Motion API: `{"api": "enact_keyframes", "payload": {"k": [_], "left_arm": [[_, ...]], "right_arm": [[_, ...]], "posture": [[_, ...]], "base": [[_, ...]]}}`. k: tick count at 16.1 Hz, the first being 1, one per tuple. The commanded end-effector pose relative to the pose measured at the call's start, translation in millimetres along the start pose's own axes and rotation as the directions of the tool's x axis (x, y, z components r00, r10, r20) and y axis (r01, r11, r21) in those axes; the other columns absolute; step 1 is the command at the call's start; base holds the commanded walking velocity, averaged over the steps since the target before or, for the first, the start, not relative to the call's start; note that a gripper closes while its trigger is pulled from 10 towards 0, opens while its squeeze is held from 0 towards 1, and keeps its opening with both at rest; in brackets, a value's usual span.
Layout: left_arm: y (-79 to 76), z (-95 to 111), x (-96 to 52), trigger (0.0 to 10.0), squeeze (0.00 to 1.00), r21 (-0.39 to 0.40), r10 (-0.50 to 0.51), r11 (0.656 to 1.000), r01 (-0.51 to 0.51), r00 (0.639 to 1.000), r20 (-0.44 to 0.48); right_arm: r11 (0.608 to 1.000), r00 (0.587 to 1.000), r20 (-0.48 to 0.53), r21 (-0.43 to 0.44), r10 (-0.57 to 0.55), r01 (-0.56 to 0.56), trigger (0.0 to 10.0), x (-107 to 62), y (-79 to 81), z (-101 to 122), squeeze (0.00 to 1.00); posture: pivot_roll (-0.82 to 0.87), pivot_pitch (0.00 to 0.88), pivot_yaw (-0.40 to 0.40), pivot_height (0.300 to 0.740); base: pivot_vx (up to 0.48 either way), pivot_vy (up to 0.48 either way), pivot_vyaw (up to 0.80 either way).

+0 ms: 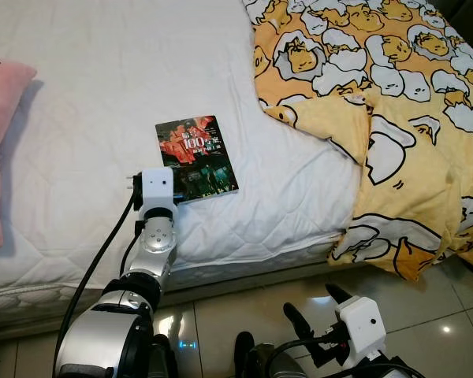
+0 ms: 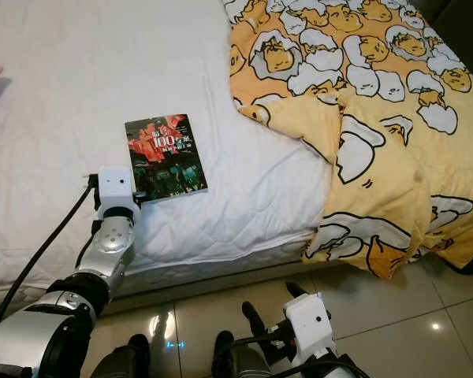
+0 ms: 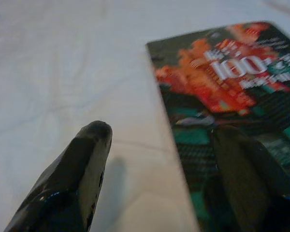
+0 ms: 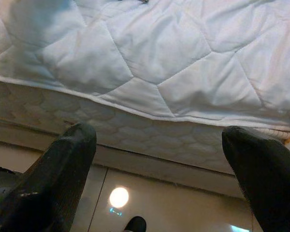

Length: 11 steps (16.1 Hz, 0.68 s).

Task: Clean up the room

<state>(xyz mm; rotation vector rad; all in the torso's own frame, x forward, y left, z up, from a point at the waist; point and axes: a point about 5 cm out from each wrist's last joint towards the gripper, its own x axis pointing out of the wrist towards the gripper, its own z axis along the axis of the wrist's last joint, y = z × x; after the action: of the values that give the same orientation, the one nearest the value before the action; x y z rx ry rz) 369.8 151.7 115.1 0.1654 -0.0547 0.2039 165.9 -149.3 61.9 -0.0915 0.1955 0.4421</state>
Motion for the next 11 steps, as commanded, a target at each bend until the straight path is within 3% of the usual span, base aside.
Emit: {"api": "enact_keyframes", "payload": {"k": [1,3,5,10,11], "left_arm": [[-15.3,-1.4,-3.2,10.0,0.00,-0.026,-0.069,0.997,0.069,0.997,-0.029],[-20.1,-17.5,-9.1,10.0,0.00,-0.072,-0.097,0.994,0.087,0.984,-0.147],[-18.7,-26.7,-12.4,10.0,0.00,-0.093,-0.087,0.993,0.068,0.974,-0.210],[-21.1,-25.8,-11.4,10.0,0.00,-0.159,-0.105,0.985,0.070,0.968,-0.228],[-25.2,-22.3,-10.1,10.0,0.00,-0.219,-0.156,0.970,0.108,0.964,-0.217]], "right_arm": [[1.000,0.999,-0.034,0.014,-0.017,0.017,10.0,-5.4,-0.7,-7.1,0.00],[1.000,0.999,-0.032,0.027,-0.015,0.016,10.0,-2.7,0.5,-6.9,0.00],[0.999,1.000,-0.028,0.034,-0.011,0.012,10.0,0.3,0.4,-5.6,0.00],[0.999,0.999,-0.034,0.033,-0.024,0.026,10.0,-1.5,-2.4,-6.2,0.00],[0.999,0.999,-0.035,0.035,-0.030,0.031,10.0,-2.2,-2.9,-6.5,0.00]], "posture": [[-0.13,0.347,-0.145,0.740],[-0.12,0.349,-0.139,0.740],[-0.13,0.352,-0.137,0.740],[-0.14,0.359,-0.135,0.740],[-0.15,0.359,-0.134,0.740]], "base": [[0.000,0.000,0.00],[0.000,0.000,0.00],[0.000,0.000,0.00],[0.000,0.000,0.00],[0.000,0.000,0.00]]}}
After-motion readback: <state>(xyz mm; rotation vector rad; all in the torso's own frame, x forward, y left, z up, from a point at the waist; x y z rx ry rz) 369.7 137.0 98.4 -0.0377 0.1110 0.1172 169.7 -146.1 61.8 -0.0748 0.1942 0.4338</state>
